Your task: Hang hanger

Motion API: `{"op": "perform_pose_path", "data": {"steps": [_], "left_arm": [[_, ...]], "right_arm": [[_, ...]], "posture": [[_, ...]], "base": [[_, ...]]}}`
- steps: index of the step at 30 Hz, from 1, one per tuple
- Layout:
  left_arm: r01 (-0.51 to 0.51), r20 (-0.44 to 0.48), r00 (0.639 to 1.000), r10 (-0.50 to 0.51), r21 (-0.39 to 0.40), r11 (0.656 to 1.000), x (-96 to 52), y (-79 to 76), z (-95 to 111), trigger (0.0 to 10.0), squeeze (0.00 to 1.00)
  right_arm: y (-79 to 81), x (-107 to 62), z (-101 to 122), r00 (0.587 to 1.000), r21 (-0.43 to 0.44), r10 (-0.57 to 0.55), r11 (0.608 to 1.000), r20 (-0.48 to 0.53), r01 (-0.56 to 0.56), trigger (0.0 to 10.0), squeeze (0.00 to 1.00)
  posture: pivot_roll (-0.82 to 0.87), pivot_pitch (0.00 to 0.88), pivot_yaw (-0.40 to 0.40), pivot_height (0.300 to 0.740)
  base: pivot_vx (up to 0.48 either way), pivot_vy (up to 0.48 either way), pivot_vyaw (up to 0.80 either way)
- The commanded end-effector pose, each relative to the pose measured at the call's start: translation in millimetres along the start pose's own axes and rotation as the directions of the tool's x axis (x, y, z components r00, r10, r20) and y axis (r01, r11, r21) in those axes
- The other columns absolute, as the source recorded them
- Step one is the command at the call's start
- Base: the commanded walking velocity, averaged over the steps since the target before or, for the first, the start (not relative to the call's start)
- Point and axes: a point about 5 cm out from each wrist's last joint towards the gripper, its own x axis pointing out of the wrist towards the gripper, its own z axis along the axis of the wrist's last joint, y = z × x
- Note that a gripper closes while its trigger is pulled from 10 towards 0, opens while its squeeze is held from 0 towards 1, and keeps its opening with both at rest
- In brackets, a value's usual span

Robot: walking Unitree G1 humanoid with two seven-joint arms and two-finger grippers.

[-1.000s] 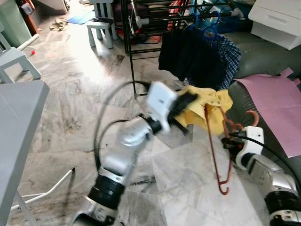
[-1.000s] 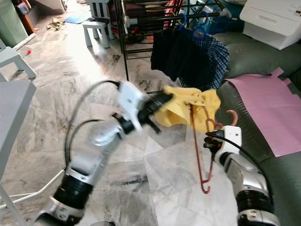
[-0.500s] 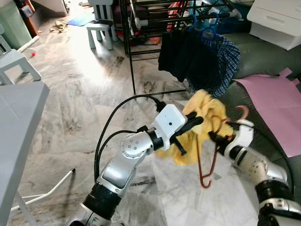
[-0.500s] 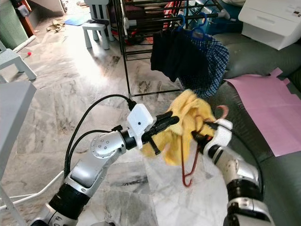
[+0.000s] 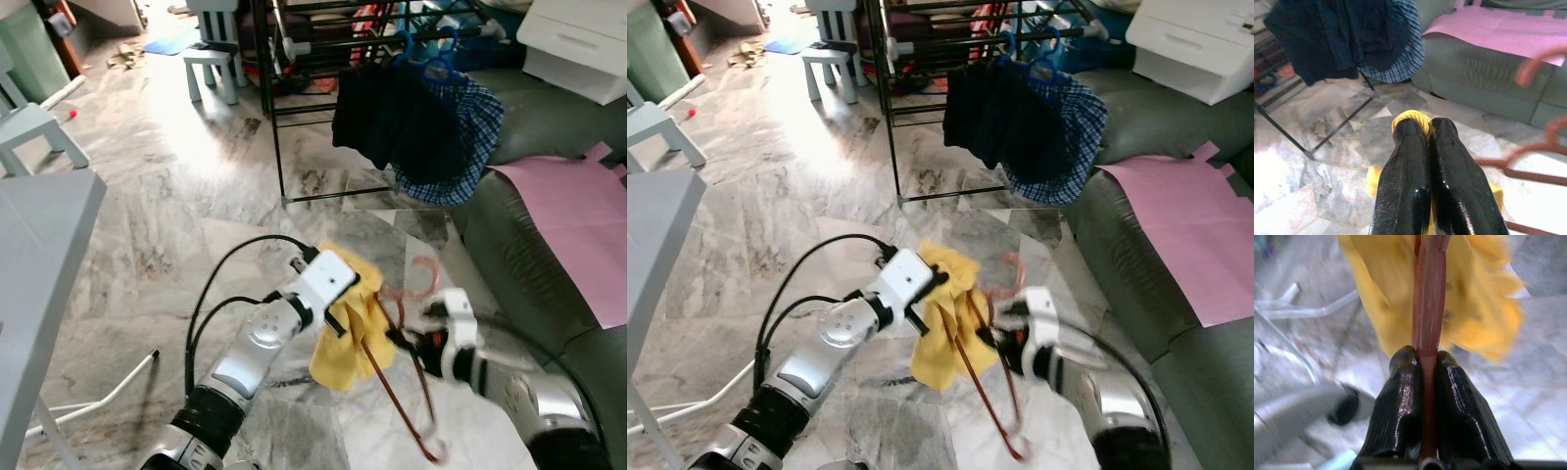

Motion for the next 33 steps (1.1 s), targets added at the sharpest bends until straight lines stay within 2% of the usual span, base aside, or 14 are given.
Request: {"op": "perform_pose_path", "data": {"steps": [1,3,4,7,12,19,23,25,26,28,30,31,32,33], "left_arm": [[-0.022,0.084,0.996,0.019,0.031,0.999,3.2,4.3,18.9,10.0,0.00],[-0.020,0.099,0.995,0.017,0.028,0.999,3.9,5.0,22.1,10.0,0.00],[-0.026,0.139,0.990,0.022,0.029,0.999,5.6,7.8,30.8,10.0,0.00],[-0.031,0.192,0.981,0.028,0.012,0.999,5.8,9.6,42.5,10.0,0.00],[-0.023,0.222,0.975,0.020,0.013,1.000,4.8,10.4,49.2,10.0,0.00],[0.115,0.373,0.921,-0.109,0.006,0.993,-2.0,0.4,83.9,10.0,0.00],[0.056,0.408,0.912,-0.035,-0.041,0.998,-5.4,11.4,90.7,10.0,0.00],[0.065,0.437,0.899,-0.009,-0.115,0.991,-11.1,18.7,92.4,10.0,0.00],[0.065,0.437,0.899,-0.009,-0.115,0.991,-11.1,18.7,92.4,10.0,0.00],[0.102,0.463,0.886,-0.023,-0.147,0.984,-16.6,20.3,94.7,10.0,0.00],[0.133,0.477,0.878,-0.045,-0.153,0.979,-20.1,18.5,95.7,10.0,0.00],[0.133,0.477,0.878,-0.045,-0.153,0.979,-20.1,18.5,95.7,10.0,0.00],[0.197,0.468,0.878,-0.104,-0.154,0.968,-22.5,11.2,91.3,10.0,0.00],[0.197,0.468,0.878,-0.104,-0.154,0.968,-22.5,11.2,91.3,10.0,0.00]], "right_arm": [[0.4,-1.5,-2.8,1.000,-0.063,0.010,0.998,-0.027,-0.011,10.0,0.00],[-3.3,-2.0,-4.6,0.999,-0.048,-0.018,0.999,-0.030,0.017,10.0,0.00],[-15.0,-3.7,-9.6,0.993,-0.010,-0.112,0.994,-0.042,0.111,10.0,0.00],[-23.5,-5.0,-13.8,0.984,0.033,-0.174,0.984,-0.040,0.175,10.0,0.00],[-25.8,-6.6,-15.8,0.983,0.025,-0.179,0.983,-0.039,0.180,10.0,0.00],[-37.0,-10.6,-16.5,0.974,0.055,-0.226,0.972,-0.028,0.228,10.0,0.00],[-47.8,-14.1,-11.4,0.952,0.115,-0.306,0.946,0.003,0.304,10.0,0.00],[-58.5,-19.3,-4.8,0.928,0.233,-0.369,0.908,0.047,0.349,10.0,0.00],[-58.5,-19.3,-4.8,0.928,0.233,-0.369,0.908,0.047,0.349,10.0,0.00],[-70.0,-25.4,0.3,0.892,0.343,-0.443,0.854,0.087,0.390,10.0,0.00],[-83.3,-35.7,11.4,0.832,0.470,-0.534,0.779,0.151,0.415,10.0,0.00],[-83.3,-35.7,11.4,0.832,0.470,-0.534,0.779,0.151,0.415,10.0,0.00],[-96.4,-49.7,31.4,0.743,0.618,-0.623,0.691,0.246,0.375,10.0,0.00],[-96.4,-49.7,31.4,0.743,0.618,-0.623,0.691,0.246,0.375,10.0,0.00]], "posture": [[-0.05,0.058,-0.004,0.740],[-0.05,0.058,-0.006,0.740],[-0.05,0.058,-0.006,0.740],[-0.05,0.058,-0.005,0.740],[-0.05,0.058,-0.005,0.740],[-0.05,0.061,-0.003,0.740],[-0.05,0.061,-0.003,0.740],[-0.05,0.062,-0.002,0.740],[-0.05,0.062,-0.002,0.740],[-0.05,0.063,-0.002,0.740],[-0.05,0.063,-0.002,0.740],[-0.05,0.063,-0.002,0.740],[-0.04,0.063,-0.001,0.740],[-0.04,0.063,-0.001,0.740]], "base": [[0.000,0.000,0.00],[0.000,0.000,0.00],[0.000,0.000,0.00],[0.000,0.000,0.00],[0.000,0.000,0.00],[0.000,0.000,0.00],[0.000,0.000,0.00],[0.000,0.000,0.00],[0.000,0.000,0.00],[0.000,0.000,0.00],[0.000,0.000,0.00],[0.000,0.000,0.00],[0.000,0.000,0.00],[0.000,0.000,0.00]]}}
